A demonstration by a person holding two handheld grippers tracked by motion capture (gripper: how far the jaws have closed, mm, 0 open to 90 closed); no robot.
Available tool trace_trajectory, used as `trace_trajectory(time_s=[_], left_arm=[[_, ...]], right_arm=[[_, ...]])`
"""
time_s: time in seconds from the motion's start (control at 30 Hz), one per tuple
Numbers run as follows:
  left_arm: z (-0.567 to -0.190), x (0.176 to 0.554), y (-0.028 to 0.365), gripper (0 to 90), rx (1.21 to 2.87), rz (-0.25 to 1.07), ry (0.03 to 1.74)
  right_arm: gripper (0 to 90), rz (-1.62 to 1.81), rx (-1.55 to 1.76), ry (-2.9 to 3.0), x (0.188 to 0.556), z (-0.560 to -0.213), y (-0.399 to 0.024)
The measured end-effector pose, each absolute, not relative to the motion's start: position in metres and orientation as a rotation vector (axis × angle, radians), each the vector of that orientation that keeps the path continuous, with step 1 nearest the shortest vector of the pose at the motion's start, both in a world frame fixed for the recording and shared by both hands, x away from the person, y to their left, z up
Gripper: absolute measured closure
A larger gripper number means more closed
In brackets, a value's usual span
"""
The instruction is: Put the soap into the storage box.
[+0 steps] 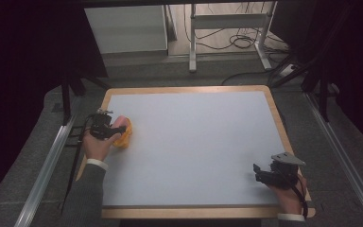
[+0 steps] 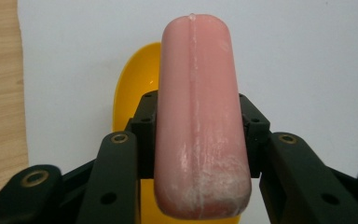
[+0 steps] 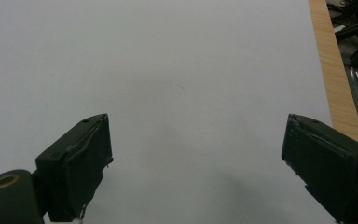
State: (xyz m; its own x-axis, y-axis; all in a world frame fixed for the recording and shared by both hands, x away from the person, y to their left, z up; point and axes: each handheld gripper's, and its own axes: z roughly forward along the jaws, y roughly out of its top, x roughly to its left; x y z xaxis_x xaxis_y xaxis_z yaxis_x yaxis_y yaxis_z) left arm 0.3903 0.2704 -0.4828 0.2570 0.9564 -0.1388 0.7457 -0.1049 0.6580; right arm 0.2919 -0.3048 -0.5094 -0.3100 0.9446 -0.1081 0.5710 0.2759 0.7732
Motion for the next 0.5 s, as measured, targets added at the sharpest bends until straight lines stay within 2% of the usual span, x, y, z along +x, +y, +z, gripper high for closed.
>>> trace_trajectory(time_s=[0.4,0.43,0.5], left_arm=[[-0.497,0.390,0.274,59.4,1.916,0.425,1.570],[-0.496,0.389,0.274,58.5,1.911,0.425,1.557],[-0.490,0.387,0.275,49.6,1.901,0.431,1.531]], right_arm=[[8.1,0.848,1.355,1.983,0.292,-0.510,-0.305],[8.1,0.845,1.353,1.986,0.292,-0.510,-0.305],[8.1,0.845,1.354,1.986,0.293,-0.511,-0.304]])
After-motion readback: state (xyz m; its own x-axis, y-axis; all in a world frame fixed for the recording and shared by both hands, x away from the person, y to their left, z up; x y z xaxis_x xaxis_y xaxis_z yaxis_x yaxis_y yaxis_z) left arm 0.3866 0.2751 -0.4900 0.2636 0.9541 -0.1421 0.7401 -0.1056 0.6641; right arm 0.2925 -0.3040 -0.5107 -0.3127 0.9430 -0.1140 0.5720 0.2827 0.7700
